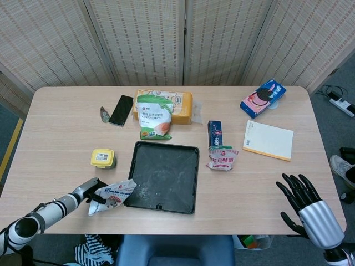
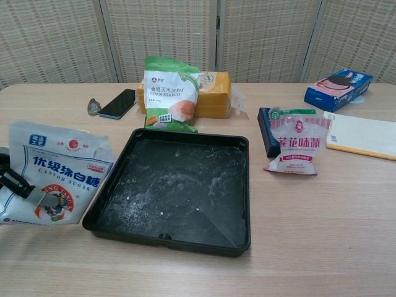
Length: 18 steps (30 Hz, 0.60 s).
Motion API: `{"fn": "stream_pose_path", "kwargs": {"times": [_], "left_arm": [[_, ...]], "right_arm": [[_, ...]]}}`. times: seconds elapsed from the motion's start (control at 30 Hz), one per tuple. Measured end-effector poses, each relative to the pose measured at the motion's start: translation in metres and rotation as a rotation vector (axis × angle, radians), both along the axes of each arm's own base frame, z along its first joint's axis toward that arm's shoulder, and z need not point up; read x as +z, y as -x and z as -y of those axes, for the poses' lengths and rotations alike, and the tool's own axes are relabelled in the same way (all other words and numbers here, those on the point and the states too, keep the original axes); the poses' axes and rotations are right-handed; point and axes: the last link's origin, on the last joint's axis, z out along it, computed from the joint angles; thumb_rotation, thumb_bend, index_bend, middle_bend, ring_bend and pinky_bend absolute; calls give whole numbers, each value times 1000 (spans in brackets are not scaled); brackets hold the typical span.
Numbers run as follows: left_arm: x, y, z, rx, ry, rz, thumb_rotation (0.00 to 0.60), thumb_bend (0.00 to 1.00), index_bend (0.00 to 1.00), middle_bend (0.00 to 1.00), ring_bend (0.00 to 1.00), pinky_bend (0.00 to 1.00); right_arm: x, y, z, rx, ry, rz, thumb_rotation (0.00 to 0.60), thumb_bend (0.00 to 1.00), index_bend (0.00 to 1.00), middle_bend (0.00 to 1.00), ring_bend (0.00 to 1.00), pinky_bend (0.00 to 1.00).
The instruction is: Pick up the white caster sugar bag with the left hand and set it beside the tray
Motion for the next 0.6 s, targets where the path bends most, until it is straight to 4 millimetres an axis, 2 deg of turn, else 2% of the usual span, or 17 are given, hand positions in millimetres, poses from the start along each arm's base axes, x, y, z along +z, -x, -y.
{"fn": "stream_pose_path", "kwargs": {"times": [0.17,0.3,0.5,0.57,0.6], "left_arm": [[2,27,-11,146,28,65,600,447,824,967,1000,1000],[-3,34,-14,198,0,102,600,436,750,904,1000,1000],[-7,46,-12,225,-18,115,600,404,710,840,1000,1000],[-8,49,-13,232,-26,119,600,385,650,773,1000,1000],[-8,50,-13,233,-30,121,600,370,585,704,1000,1000]], "right_arm": [[0,0,0,-3,2,0,600,355,0,0,0,0],[-1,0,0,-1,-1,-3,600,355,0,0,0,0],[0,0,0,-4,1,-2,600,355,0,0,0,0],[-1,0,0,-3,-1,-3,600,355,0,0,0,0],[-1,-1,0,-3,-2,-3,600,355,0,0,0,0]]}}
